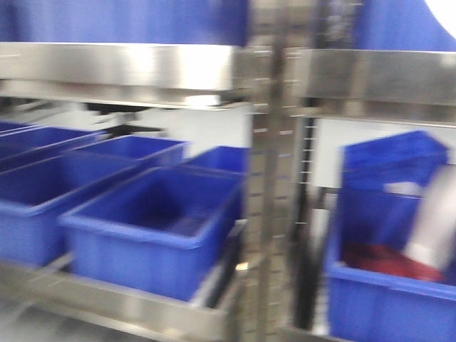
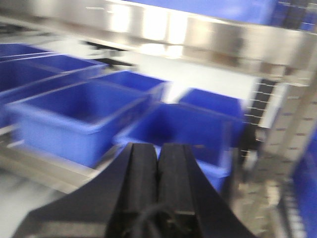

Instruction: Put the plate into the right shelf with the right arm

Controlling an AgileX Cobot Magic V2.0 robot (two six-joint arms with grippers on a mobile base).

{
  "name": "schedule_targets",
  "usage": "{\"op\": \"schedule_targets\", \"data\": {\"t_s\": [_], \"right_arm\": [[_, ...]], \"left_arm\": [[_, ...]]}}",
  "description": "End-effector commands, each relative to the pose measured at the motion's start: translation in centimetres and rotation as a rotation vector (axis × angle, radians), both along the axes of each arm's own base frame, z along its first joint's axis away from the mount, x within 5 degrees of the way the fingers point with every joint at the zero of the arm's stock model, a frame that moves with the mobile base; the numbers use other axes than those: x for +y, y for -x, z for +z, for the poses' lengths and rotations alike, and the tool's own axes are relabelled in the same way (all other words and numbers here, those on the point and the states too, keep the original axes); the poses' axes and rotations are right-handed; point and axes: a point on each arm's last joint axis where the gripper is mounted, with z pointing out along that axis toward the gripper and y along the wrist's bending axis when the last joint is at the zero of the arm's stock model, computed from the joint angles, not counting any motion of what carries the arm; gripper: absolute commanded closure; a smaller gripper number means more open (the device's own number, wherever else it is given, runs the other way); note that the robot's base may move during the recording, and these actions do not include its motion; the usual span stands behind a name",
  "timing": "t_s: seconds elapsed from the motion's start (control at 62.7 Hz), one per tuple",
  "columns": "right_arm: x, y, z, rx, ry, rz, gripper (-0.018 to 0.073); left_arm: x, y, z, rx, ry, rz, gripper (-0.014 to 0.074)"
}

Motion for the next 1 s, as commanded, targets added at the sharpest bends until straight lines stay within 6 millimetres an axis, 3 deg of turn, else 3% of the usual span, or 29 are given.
{"op": "schedule_targets", "data": {"t_s": [0.0, 0.988], "right_arm": [[-0.10, 0.16, 1.77, -0.114, 0.007, -0.013, 0.0507], [-0.10, 0.16, 1.77, -0.114, 0.007, -0.013, 0.0507]], "left_arm": [[0.10, 0.08, 0.52, -0.089, 0.018, 0.009, 0.0724], [0.10, 0.08, 0.52, -0.089, 0.018, 0.009, 0.0724]]}}
